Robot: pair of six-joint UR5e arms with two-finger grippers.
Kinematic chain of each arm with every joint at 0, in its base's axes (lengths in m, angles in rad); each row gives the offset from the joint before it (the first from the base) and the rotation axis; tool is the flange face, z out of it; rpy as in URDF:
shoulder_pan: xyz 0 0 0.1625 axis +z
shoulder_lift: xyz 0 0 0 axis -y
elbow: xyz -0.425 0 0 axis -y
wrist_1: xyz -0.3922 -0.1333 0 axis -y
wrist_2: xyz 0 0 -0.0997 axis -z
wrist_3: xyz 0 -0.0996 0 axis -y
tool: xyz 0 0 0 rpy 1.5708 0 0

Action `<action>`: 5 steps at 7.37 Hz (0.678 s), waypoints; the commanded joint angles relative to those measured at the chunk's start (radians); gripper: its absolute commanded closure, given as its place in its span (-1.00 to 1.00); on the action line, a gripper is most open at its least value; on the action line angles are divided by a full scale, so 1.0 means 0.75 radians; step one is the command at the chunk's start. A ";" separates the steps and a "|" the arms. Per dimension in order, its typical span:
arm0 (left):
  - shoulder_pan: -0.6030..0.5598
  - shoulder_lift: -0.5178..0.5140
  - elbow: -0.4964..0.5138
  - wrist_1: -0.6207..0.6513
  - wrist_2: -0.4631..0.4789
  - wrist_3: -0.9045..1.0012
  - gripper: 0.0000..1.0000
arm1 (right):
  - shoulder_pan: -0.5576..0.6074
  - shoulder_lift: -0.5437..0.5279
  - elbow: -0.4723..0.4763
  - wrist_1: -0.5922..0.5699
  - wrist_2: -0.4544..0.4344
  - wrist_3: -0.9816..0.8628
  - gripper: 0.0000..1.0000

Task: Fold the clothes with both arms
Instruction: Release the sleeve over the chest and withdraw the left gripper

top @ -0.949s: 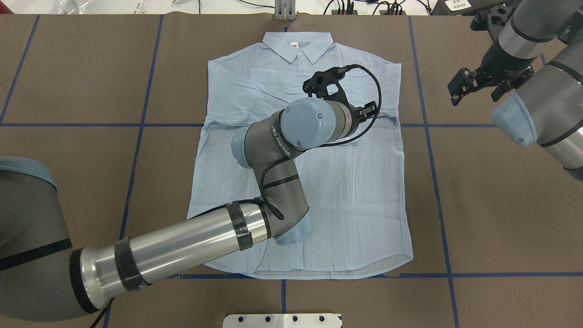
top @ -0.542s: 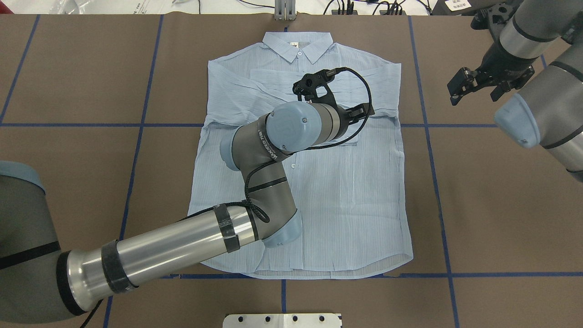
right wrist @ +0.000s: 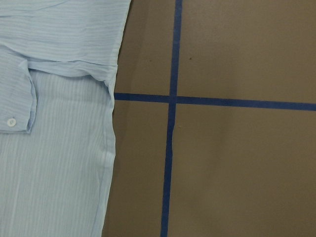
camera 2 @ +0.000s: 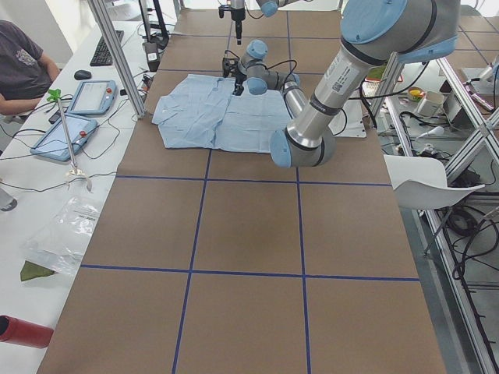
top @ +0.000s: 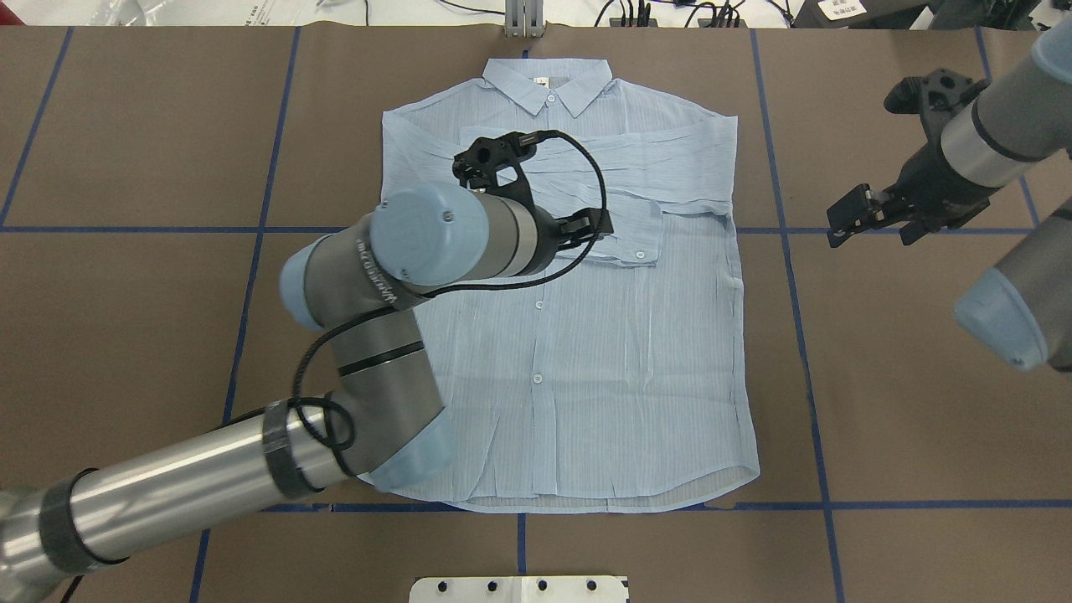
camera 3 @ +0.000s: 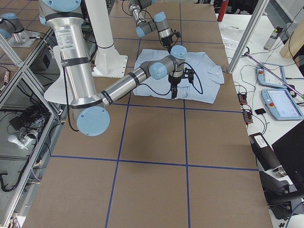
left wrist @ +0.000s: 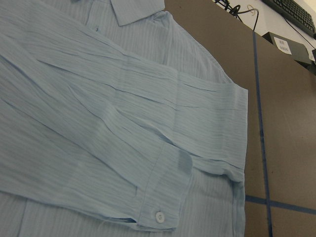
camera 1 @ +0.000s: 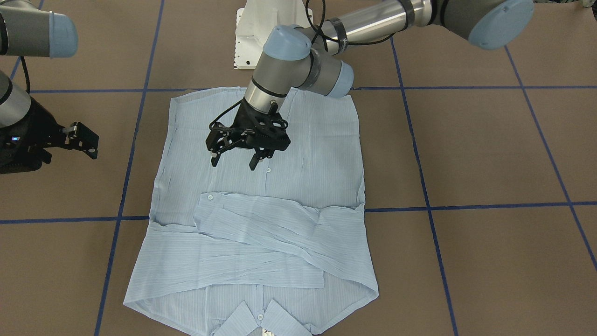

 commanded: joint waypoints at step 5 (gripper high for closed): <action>-0.016 0.276 -0.433 0.254 -0.036 0.134 -0.99 | -0.578 -0.352 0.104 0.608 -0.317 0.671 -1.00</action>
